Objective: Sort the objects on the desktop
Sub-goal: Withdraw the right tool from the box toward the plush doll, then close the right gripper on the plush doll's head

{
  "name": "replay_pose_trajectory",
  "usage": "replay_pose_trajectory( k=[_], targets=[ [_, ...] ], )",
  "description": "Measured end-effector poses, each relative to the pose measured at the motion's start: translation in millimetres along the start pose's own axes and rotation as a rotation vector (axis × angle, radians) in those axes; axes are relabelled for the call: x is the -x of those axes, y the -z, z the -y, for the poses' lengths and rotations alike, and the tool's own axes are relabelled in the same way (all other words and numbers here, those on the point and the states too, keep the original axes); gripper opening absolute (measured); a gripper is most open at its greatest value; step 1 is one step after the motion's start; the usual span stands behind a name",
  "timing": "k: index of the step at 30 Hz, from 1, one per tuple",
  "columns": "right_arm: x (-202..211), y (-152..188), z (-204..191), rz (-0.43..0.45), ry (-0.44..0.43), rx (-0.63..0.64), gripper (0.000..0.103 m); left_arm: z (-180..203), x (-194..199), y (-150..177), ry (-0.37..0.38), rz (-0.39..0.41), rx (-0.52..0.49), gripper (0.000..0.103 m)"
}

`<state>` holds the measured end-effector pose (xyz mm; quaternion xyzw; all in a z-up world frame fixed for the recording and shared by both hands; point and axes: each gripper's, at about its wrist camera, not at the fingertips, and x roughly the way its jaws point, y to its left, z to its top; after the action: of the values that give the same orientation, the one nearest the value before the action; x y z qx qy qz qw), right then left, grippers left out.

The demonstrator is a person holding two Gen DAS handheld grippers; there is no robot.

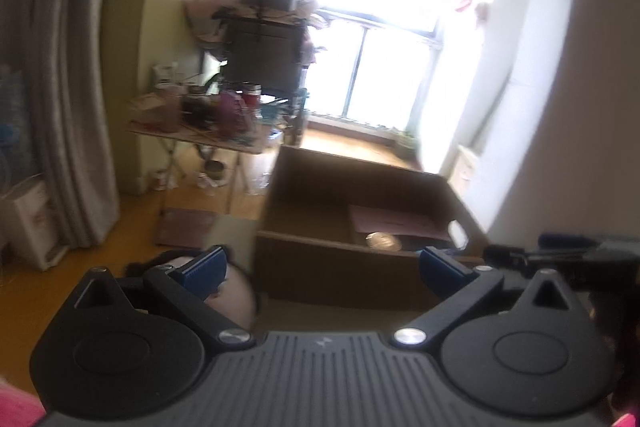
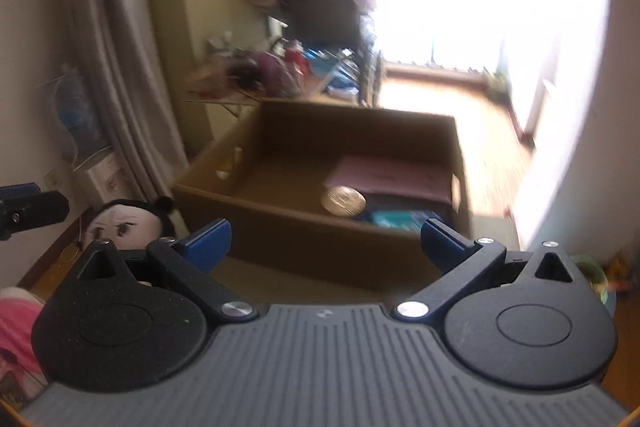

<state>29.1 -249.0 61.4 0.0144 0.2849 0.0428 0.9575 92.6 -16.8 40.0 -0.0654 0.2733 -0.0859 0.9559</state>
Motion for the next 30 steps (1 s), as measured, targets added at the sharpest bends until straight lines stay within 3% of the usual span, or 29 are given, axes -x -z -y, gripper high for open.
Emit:
replay_pose_trajectory(
  k=[4,9,14,19,24,30],
  targets=[
    [2.0,-10.7,-36.0,0.014,0.019,0.104,0.102,-18.5,4.8,5.4,-0.018,-0.053,0.0,0.103],
    [4.9,-15.4,-73.4,0.06,0.038,0.241,0.102,-42.4,10.9,14.3,-0.144,-0.088,0.023,0.103],
    [-0.1,-23.1,-97.3,0.094,0.049,0.262,0.102,-64.4,17.7,14.8,-0.264,-0.085,-0.033,0.103],
    [-19.2,-29.3,-119.3,0.06,-0.044,0.228,0.102,-81.5,13.3,15.6,-0.348,-0.083,-0.099,0.103],
    [-48.8,-29.7,-146.7,-0.036,-0.185,0.207,0.102,-102.9,6.6,21.2,-0.335,-0.137,-0.097,0.103],
    [-81.1,-28.9,-160.8,-0.12,-0.373,0.072,0.102,-129.9,-8.9,26.4,-0.208,-0.203,-0.038,0.103]
  ],
)
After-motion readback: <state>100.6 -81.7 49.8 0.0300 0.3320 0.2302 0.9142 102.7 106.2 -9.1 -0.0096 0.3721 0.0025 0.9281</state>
